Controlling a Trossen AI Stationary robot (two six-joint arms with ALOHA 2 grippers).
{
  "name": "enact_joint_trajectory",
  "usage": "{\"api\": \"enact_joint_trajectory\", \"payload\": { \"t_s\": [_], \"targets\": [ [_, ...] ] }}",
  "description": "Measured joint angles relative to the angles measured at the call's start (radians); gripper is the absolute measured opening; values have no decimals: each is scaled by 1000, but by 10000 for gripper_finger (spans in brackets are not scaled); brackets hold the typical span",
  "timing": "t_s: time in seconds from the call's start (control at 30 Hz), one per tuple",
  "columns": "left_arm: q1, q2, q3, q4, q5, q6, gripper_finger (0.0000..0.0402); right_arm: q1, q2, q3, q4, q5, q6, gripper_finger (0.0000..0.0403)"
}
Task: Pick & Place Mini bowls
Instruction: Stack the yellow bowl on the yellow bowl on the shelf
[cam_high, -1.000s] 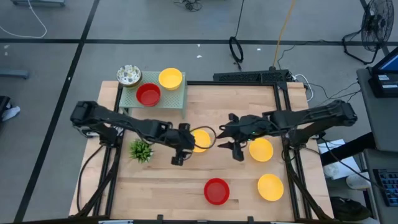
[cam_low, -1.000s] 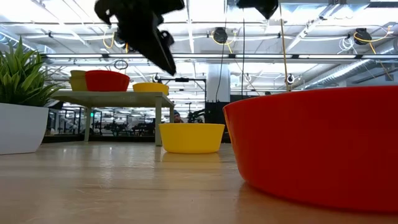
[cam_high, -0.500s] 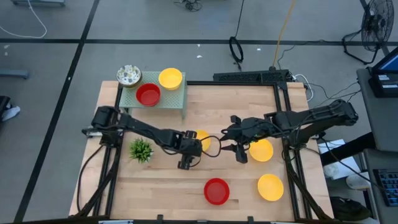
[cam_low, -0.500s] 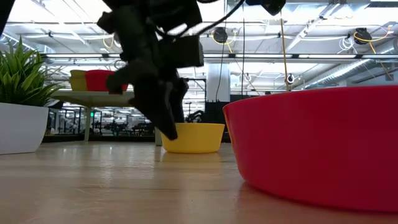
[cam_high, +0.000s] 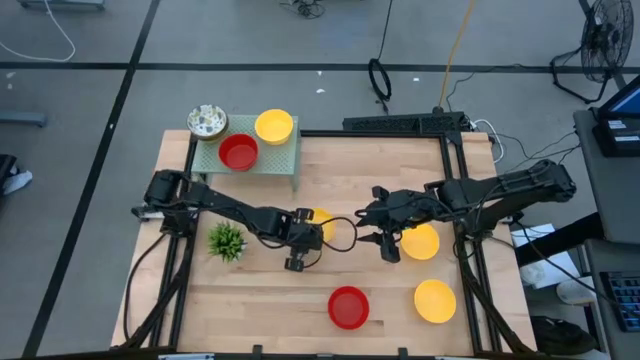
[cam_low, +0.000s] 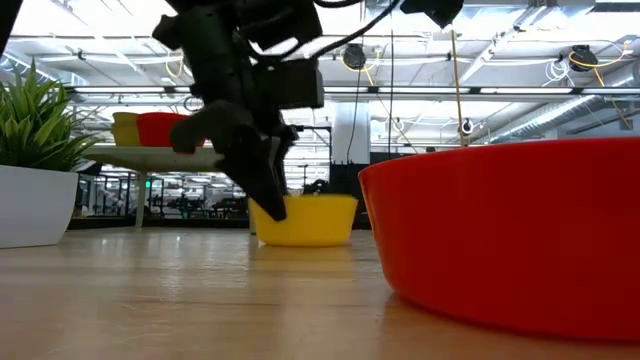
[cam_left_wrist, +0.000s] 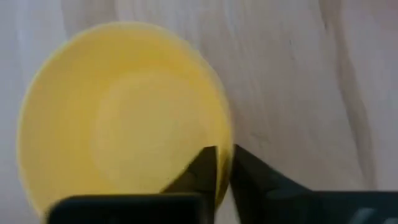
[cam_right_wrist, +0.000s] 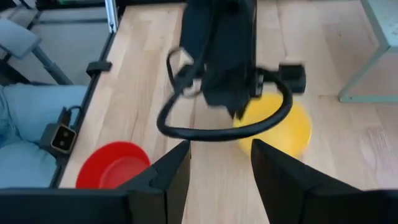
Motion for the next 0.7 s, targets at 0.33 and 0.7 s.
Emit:
{"api": "enact_joint_trajectory", "payload": {
  "t_s": [0.33, 0.7],
  "targets": [
    [14, -310, 0, -73, 12, 59, 8, 0, 0, 0, -90, 1, -24, 160],
    [199, -642, 2, -21, -214, 125, 8, 0, -2, -62, -6, 1, 38, 160]
  ]
}}
